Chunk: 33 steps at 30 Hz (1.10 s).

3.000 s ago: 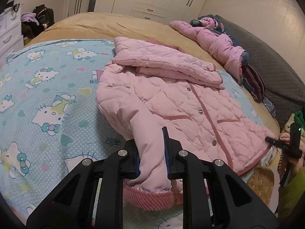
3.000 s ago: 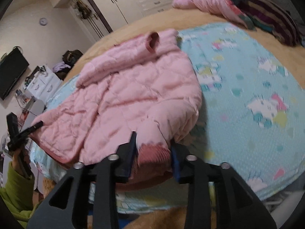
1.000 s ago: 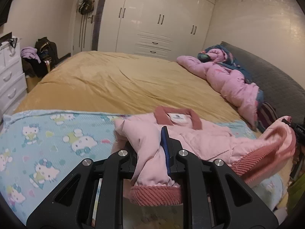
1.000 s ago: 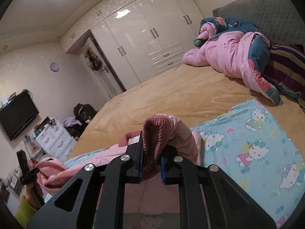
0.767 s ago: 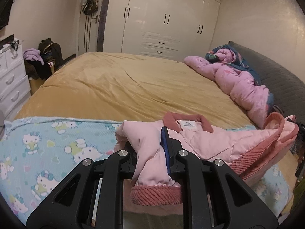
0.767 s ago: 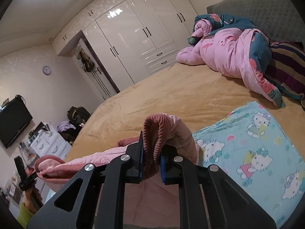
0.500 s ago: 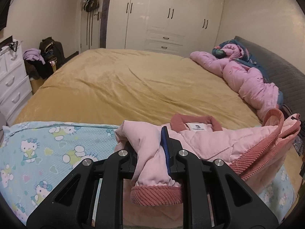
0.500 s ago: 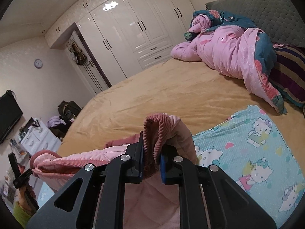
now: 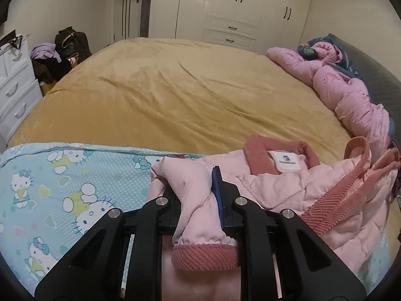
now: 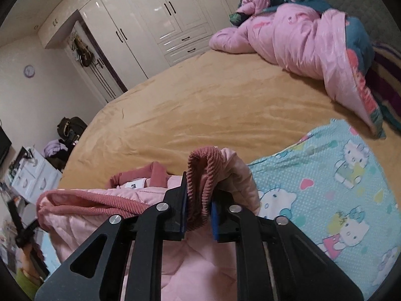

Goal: Fold large clothes

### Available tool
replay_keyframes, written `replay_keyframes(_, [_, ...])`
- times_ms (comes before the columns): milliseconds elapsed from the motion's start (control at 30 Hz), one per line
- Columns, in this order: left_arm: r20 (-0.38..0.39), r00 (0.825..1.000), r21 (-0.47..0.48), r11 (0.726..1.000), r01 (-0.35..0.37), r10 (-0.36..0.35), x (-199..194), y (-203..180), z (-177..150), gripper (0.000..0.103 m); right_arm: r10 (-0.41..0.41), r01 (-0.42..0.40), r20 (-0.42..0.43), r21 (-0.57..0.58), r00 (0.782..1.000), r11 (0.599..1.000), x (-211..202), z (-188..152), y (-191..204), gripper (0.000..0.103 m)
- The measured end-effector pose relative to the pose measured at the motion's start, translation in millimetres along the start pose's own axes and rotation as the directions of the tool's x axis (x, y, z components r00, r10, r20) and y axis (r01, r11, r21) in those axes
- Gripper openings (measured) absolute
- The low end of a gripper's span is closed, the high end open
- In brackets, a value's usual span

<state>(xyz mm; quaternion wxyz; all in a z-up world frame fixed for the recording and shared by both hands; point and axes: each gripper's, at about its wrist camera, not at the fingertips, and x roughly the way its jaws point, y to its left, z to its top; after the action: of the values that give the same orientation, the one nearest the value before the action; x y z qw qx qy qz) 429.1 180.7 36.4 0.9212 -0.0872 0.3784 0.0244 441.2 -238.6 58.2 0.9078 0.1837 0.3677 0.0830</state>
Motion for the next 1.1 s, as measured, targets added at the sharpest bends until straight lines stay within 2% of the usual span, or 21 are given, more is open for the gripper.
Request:
replay_keyframes(133, [-0.017,1.000,-0.009,1.000,-0.009,0.009,13.8,-0.3,-5.1,0.011,0.016,-0.015,-0.010,0.013,1.000,1.000,5.1,-3.3,-2.0,0.025])
replay_keyframes(200, [-0.022,1.000,-0.018,1.000,-0.007,0.007,18.1,1.5,-7.5,0.011,0.051,-0.051,0.003,0.035,0.999,0.998,1.3,-3.4,-3.8,0.032])
replay_keyframes(233, [-0.024,1.000,-0.024,1.000,-0.004,0.004,19.7,2.2,-7.9,0.011,0.074,-0.074,0.014,0.046,0.997,0.996,-1.3,-3.1,-5.1,0.050])
replay_keyframes(267, [-0.026,1.000,-0.029,1.000,-0.001,0.000,20.8,2.6,-8.1,0.011,0.078,-0.080,0.037,0.051,0.996,0.995,-7.4,-3.7,-4.3,0.075])
replay_keyframes(300, [-0.025,1.000,-0.031,1.000,-0.001,0.000,21.5,2.3,-8.0,0.011,0.056,-0.059,0.055,0.046,0.997,0.997,-12.7,-4.5,-2.7,0.086])
replay_keyframes(333, [-0.024,1.000,-0.029,1.000,-0.005,0.004,22.1,2.2,-7.6,0.011,0.041,-0.042,0.071,0.023,0.997,0.999,-17.6,-6.1,1.3,0.089])
replay_keyframes(400, [-0.026,1.000,-0.037,0.999,0.001,-0.001,23.3,4.0,-7.6,0.011,0.049,-0.045,0.084,-0.048,0.995,0.998,-26.0,-16.7,15.9,0.089])
replay_keyframes(500, [-0.024,1.000,-0.047,0.999,0.001,-0.003,23.7,5.0,-6.8,0.013,0.089,-0.079,0.055,-0.167,0.994,0.983,-31.1,-45.7,45.2,0.089])
replay_keyframes(600, [-0.019,1.000,-0.075,0.997,0.017,-0.019,19.8,6.7,-5.1,0.014,0.105,-0.110,-0.034,-0.276,0.994,0.955,-16.9,-85.1,76.3,0.089])
replay_keyframes(667, [-0.012,0.999,-0.089,0.995,0.036,-0.037,13.8,8.1,-3.0,0.018,0.075,-0.111,-0.124,-0.316,0.989,0.942,6.2,-107.0,91.7,0.085])
replay_keyframes(733, [0.004,0.999,-0.087,0.995,0.050,-0.050,3.3,5.8,0.7,0.023,-0.021,-0.045,-0.177,-0.364,0.984,0.930,37.0,-126.0,100.4,0.081])
replay_keyframes(800, [0.030,0.996,-0.093,0.992,0.082,-0.079,-11.8,4.6,3.0,0.030,-0.089,0.017,-0.166,-0.394,0.982,0.919,56.2,-135.8,105.1,0.082])
replay_keyframes(867, [0.055,0.994,-0.081,0.992,0.098,-0.094,-24.0,1.1,3.9,0.038,-0.111,0.043,-0.150,-0.394,0.982,0.918,69.8,-135.8,107.0,0.085])
replay_keyframes(1100, [0.149,0.981,-0.057,0.989,0.137,-0.127,-60.9,-2.4,-8.2,0.057,-0.109,0.053,-0.131,-0.371,0.985,0.927,89.6,-129.6,102.8,0.088])
